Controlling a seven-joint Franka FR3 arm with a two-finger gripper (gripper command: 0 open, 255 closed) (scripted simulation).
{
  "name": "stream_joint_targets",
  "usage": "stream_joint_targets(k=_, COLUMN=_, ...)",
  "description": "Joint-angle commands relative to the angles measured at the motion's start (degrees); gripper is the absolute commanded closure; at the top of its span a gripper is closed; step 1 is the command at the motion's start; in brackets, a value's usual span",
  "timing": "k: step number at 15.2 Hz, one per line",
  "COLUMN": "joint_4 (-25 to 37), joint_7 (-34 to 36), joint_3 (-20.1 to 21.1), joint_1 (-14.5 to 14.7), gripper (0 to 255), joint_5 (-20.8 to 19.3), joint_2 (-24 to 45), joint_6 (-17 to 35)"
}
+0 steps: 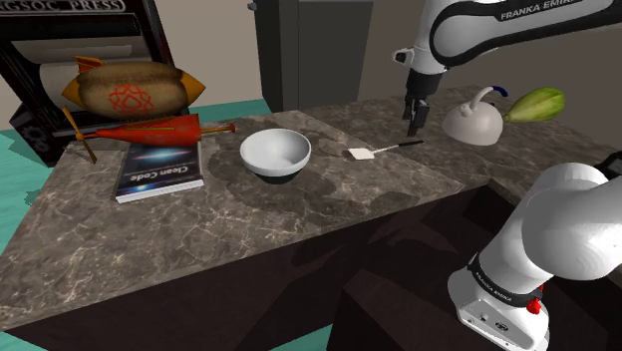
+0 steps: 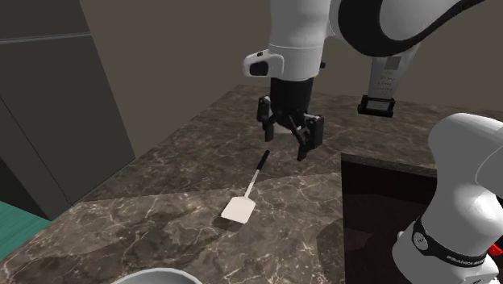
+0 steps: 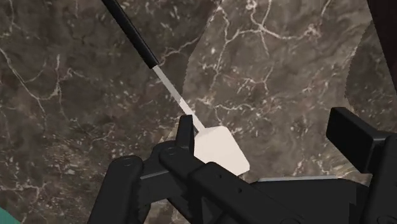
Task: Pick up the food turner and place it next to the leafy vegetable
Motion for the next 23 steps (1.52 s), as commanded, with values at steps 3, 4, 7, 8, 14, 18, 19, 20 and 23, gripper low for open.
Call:
stream_joint_targets(k=3, joint_4=1.73, joint_7=-15.36, joint_3=-6.09, joint_1=3.07, gripper=0, joint_5=-1.46, joint_2=8.25, joint_6=6.5)
stream_joint_targets(k=4, joint_4=2.48, joint_7=-19.18, joint_3=-7.55, joint_1=3.94, gripper=0, joint_5=-1.38, joint_2=10.61, joint_6=8.08)
stream_joint_targets(k=7, joint_4=5.17, joint_7=-31.04, joint_3=-11.48, joint_1=6.61, gripper=0, joint_5=0.11, joint_2=18.2, joint_6=12.72)
stream_joint_targets(k=8, joint_4=5.66, joint_7=-33.03, joint_3=-11.98, joint_1=6.97, gripper=0, joint_5=0.56, joint_2=19.5, joint_6=13.45)
stream_joint_targets(k=14, joint_4=3.48, joint_7=-34.03, joint_3=-12.96, joint_1=7.06, gripper=0, joint_5=1.62, joint_2=22.81, joint_6=18.74)
stream_joint_targets(k=18, joint_4=2.98, joint_7=-34.36, joint_3=-13.22, joint_1=7.11, gripper=0, joint_5=2.01, joint_2=23.78, joint_6=20.15)
stream_joint_targets(k=19, joint_4=2.98, joint_7=-34.36, joint_3=-13.22, joint_1=7.11, gripper=0, joint_5=2.02, joint_2=23.78, joint_6=20.15)
stream_joint_targets(k=20, joint_4=2.98, joint_7=-34.36, joint_3=-13.22, joint_1=7.11, gripper=0, joint_5=2.02, joint_2=23.78, joint_6=20.15)
stream_joint_targets(k=23, joint_4=2.98, joint_7=-34.36, joint_3=-13.21, joint_1=7.11, gripper=0, joint_5=2.01, joint_2=23.77, joint_6=20.14)
